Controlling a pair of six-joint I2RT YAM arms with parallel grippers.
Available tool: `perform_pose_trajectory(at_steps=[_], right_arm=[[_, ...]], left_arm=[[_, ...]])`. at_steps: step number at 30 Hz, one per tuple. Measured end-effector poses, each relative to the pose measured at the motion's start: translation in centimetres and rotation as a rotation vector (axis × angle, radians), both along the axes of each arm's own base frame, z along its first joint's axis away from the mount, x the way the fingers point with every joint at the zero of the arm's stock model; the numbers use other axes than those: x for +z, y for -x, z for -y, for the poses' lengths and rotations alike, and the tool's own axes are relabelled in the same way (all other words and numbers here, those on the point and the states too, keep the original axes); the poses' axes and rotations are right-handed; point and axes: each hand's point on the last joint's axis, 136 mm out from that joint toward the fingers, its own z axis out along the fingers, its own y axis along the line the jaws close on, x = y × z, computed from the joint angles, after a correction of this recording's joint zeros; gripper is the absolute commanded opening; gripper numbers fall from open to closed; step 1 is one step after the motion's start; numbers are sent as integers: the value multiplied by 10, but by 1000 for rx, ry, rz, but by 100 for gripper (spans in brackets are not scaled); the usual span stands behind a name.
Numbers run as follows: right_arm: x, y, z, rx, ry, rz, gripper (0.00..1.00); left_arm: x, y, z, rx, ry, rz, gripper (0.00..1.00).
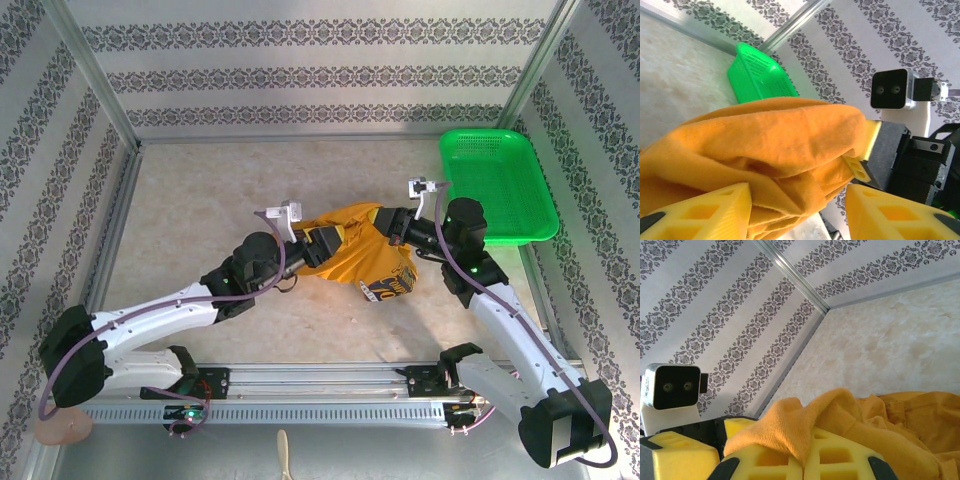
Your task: Fold the inside-out t-shirt
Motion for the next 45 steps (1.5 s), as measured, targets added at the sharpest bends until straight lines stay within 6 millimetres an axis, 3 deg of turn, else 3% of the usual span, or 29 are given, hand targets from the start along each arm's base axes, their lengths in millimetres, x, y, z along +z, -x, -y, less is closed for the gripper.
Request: perform_pose_trajectory(at_steps=[7, 13, 15, 19, 23, 27, 31, 34, 37, 41, 45], right_arm=[[0, 0, 0, -1, -3, -1, 0], [-2, 0, 0, -1, -3, -3, 0], [-1, 0, 0, -1, -4, -2, 0], [-4, 0, 0, -1, -4, -5, 0], [-11, -2, 3, -13, 0, -16, 0], [-40, -18, 11, -66, 21, -71, 57], [-100, -42, 22, -135, 69, -222, 68], [-120, -39, 29, -162, 89, -278, 68], [-98, -27, 34, -179, 86, -223, 67], [-37, 1, 38, -193, 68, -42, 59], [23, 34, 14, -105, 58, 128, 53]], left_arm=[[-2, -5, -9, 60, -14, 1, 50], [-10, -12, -2, 62, -44, -7, 46], [-13, -15, 3, 61, -56, -8, 36], [-12, -21, 11, 53, -76, 1, 0], [-2, -24, 16, 21, -63, 10, 0], [20, -42, 3, -12, 3, 7, 0], [48, -62, -18, -38, 110, 3, 0], [61, -60, -19, -94, 176, -4, 0], [71, -53, -16, -147, 231, -19, 0], [88, -51, -19, -175, 324, -20, 0], [93, -51, -22, -182, 372, -32, 0]])
